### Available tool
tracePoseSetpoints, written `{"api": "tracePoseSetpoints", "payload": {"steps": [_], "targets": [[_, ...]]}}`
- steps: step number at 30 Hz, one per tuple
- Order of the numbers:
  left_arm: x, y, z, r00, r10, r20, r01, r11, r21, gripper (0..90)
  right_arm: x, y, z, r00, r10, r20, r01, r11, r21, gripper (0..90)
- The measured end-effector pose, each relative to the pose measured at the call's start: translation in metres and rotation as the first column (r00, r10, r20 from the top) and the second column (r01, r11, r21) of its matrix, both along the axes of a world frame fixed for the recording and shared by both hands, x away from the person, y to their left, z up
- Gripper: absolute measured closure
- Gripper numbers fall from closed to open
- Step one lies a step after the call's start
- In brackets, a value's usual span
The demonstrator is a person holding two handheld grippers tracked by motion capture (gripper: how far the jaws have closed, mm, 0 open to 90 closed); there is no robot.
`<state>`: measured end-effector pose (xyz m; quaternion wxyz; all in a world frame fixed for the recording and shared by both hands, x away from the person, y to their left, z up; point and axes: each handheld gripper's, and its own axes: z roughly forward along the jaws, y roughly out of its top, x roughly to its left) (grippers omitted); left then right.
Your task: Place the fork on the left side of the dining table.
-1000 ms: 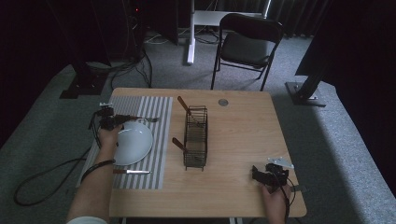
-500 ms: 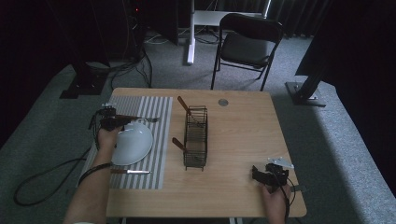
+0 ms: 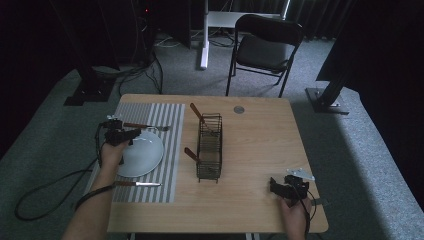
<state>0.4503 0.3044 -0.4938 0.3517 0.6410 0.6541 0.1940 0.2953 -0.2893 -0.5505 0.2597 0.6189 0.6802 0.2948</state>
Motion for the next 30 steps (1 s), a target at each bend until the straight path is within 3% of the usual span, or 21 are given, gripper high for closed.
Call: {"api": "tracePoseSetpoints", "payload": {"steps": [8, 11, 15, 23, 26, 30], "targets": [[-0.021, 0.003, 0.006, 0.9994, -0.003, 0.034, 0.003, 1.0, -0.004, 25.9, 0.0, 0.0, 0.0, 1.0, 0.0, 0.0, 0.0, 1.0, 0.0, 13.0], [-0.026, 0.001, 0.006, 0.9993, -0.027, 0.027, 0.027, 0.9995, 0.015, 25.9, 0.0, 0.0, 0.0, 1.0, 0.0, 0.0, 0.0, 1.0, 0.0, 13.0], [-0.035, -0.002, 0.011, 0.9974, -0.056, 0.046, 0.054, 0.9982, 0.026, 25.9, 0.0, 0.0, 0.0, 1.0, 0.0, 0.0, 0.0, 1.0, 0.0, 13.0], [-0.057, -0.001, 0.016, 0.9958, -0.052, 0.075, 0.055, 0.9976, -0.041, 25.9, 0.0, 0.0, 0.0, 1.0, 0.0, 0.0, 0.0, 1.0, 0.0, 13.0], [-0.063, 0.002, 0.015, 0.9963, -0.048, 0.071, 0.057, 0.9899, -0.13, 25.9, 0.0, 0.0, 0.0, 1.0, 0.0, 0.0, 0.0, 1.0, 0.0, 13.0], [-0.072, 0.003, 0.015, 0.9952, -0.055, 0.081, 0.063, 0.9934, -0.096, 25.9, 0.0, 0.0, 0.0, 1.0, 0.0, 0.0, 0.0, 1.0, 0.0, 13.0]]}}
